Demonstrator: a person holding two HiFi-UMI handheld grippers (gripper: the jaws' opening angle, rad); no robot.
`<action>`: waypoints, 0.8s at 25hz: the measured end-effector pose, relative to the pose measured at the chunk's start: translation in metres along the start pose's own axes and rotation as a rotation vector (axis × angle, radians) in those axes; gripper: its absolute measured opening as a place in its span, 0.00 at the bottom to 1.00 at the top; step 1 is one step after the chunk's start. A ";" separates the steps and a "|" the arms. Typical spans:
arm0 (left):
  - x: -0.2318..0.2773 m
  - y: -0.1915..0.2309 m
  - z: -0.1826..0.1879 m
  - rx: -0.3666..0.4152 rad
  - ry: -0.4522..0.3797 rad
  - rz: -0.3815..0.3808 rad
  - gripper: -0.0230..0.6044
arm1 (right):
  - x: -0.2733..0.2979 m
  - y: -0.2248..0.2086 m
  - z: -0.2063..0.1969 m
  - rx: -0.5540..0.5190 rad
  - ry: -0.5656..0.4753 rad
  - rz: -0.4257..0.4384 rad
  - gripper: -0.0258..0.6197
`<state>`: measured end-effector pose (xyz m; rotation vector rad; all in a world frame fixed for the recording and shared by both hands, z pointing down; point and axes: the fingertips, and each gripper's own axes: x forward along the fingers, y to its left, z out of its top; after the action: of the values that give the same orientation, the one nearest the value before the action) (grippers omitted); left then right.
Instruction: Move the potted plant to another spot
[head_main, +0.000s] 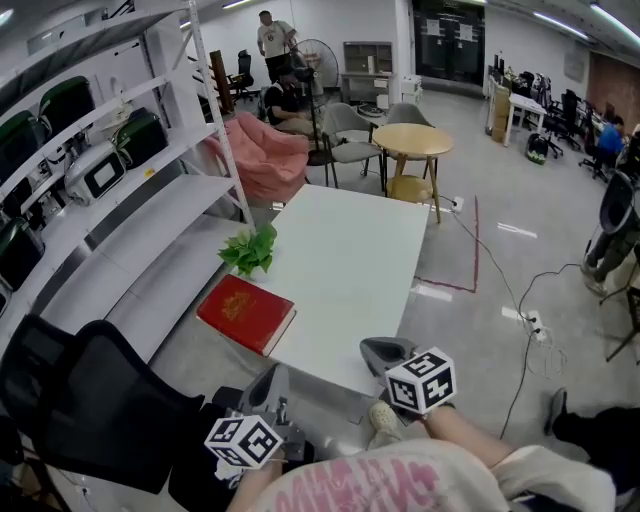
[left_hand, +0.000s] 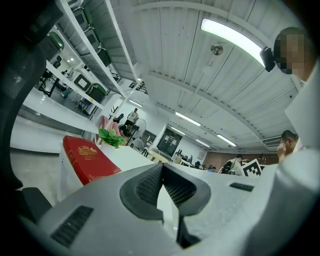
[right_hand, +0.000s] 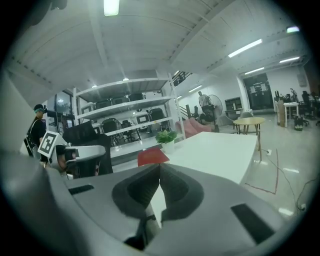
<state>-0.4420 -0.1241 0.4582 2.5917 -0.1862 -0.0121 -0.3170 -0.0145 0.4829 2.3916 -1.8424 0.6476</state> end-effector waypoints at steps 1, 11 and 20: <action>0.009 0.002 0.003 -0.005 -0.006 0.006 0.04 | 0.007 -0.006 0.004 0.001 0.004 0.010 0.05; 0.091 0.027 0.034 -0.010 -0.089 0.109 0.04 | 0.086 -0.066 0.067 -0.034 0.003 0.149 0.05; 0.109 0.069 0.036 -0.046 -0.147 0.307 0.04 | 0.164 -0.098 0.085 -0.021 0.070 0.286 0.05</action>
<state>-0.3442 -0.2159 0.4665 2.4905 -0.6277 -0.0944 -0.1674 -0.1607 0.4848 2.0810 -2.1684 0.7178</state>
